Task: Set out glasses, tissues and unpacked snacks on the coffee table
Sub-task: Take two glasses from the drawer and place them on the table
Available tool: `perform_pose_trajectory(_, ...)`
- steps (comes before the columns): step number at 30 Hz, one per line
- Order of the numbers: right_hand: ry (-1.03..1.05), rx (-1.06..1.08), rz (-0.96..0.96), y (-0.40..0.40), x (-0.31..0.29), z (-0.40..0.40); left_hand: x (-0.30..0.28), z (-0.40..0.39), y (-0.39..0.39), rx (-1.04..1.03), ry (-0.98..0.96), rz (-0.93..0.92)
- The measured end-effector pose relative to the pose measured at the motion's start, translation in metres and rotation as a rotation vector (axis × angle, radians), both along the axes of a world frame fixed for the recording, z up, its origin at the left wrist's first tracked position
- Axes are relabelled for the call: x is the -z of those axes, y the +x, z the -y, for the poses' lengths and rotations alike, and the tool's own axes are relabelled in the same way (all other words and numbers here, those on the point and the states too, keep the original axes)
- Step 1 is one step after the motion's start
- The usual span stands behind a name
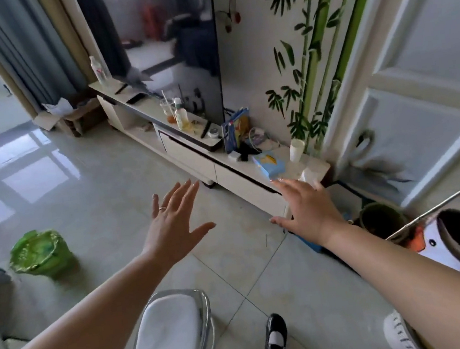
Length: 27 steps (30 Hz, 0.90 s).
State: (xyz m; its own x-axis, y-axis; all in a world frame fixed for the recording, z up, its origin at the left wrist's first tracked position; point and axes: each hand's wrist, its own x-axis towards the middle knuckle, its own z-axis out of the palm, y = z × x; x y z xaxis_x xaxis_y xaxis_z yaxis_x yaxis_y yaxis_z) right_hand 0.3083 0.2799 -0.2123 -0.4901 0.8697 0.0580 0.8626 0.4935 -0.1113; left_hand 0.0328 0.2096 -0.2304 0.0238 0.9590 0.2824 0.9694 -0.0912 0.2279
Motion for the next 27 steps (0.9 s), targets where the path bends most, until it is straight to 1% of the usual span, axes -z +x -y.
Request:
perform_pose_trajectory(3,-0.080,0.032,-0.005,0.003,0.012,-0.058,0.011,-0.057,0.008,0.011,-0.092,0.013)
perform_pose_trajectory(7,-0.142,0.046,-0.026,0.000,0.017,-0.123,0.019,-0.122,0.018,0.025,-0.161,0.040)
perform_pose_trajectory(13,-0.221,0.065,-0.013,-0.007,0.028,-0.189,0.031,-0.191,0.015,0.041,-0.225,0.077)
perform_pose_trajectory(17,-0.254,0.117,-0.034,-0.018,0.039,-0.232,0.038,-0.246,0.001,0.074,-0.269,0.066)
perform_pose_trajectory(21,-0.287,0.183,-0.056,-0.043,0.063,-0.277,0.055,-0.315,-0.023,0.152,-0.329,0.060)
perform_pose_trajectory(27,-0.418,0.389,-0.094,-0.106,0.116,-0.341,0.088,-0.441,-0.076,0.290,-0.506,0.061)
